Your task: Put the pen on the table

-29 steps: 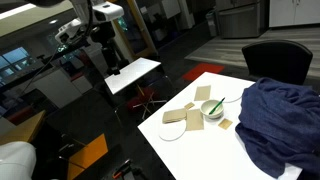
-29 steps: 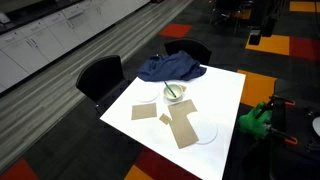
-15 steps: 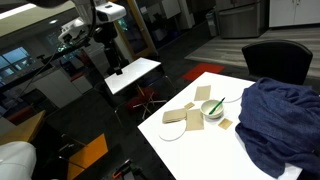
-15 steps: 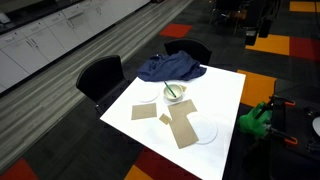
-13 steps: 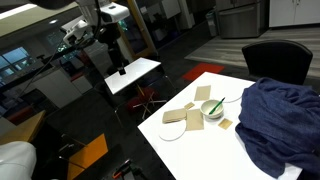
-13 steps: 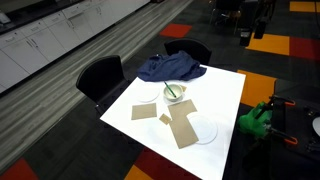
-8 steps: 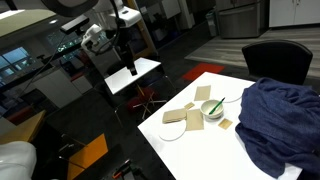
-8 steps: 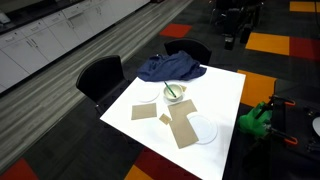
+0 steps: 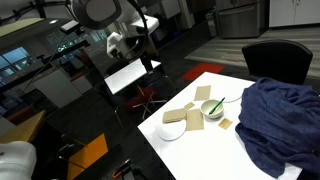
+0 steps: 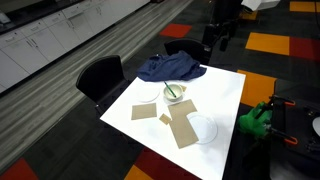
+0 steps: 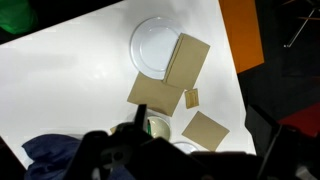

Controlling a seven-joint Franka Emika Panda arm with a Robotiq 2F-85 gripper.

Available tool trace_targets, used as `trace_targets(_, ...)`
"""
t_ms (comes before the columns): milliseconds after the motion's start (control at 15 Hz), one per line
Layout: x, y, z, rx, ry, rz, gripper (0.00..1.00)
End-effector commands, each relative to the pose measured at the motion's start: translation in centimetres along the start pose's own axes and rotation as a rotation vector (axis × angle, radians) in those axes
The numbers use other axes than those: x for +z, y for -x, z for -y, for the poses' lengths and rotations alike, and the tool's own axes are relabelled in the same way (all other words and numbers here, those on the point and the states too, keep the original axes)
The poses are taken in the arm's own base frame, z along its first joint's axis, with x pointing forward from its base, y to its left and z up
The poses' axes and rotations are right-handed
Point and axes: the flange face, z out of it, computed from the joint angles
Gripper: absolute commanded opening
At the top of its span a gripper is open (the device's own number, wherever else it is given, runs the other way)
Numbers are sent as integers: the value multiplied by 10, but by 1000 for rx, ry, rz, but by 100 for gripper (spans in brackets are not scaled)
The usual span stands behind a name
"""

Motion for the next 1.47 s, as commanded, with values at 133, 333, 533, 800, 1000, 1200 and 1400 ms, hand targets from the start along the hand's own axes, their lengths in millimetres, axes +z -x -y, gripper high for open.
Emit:
trace_targets(133,23,-43,-4,-57,42,-69,100)
trace_targets(333,38,-66,-8,-75,47,-112,100)
trace_targets(533,55,-96,-12,-80,37,-141,100)
trace_targets(800,79,-135,-20,-45,36,-182,100)
trace_targets(1000,100,-160,-26,-31,31,-214,100)
trace_targets(1200,123,-179,-33,-16,38,-234,100)
trace_targets(1400,145,-191,-39,-6,49,-238,100)
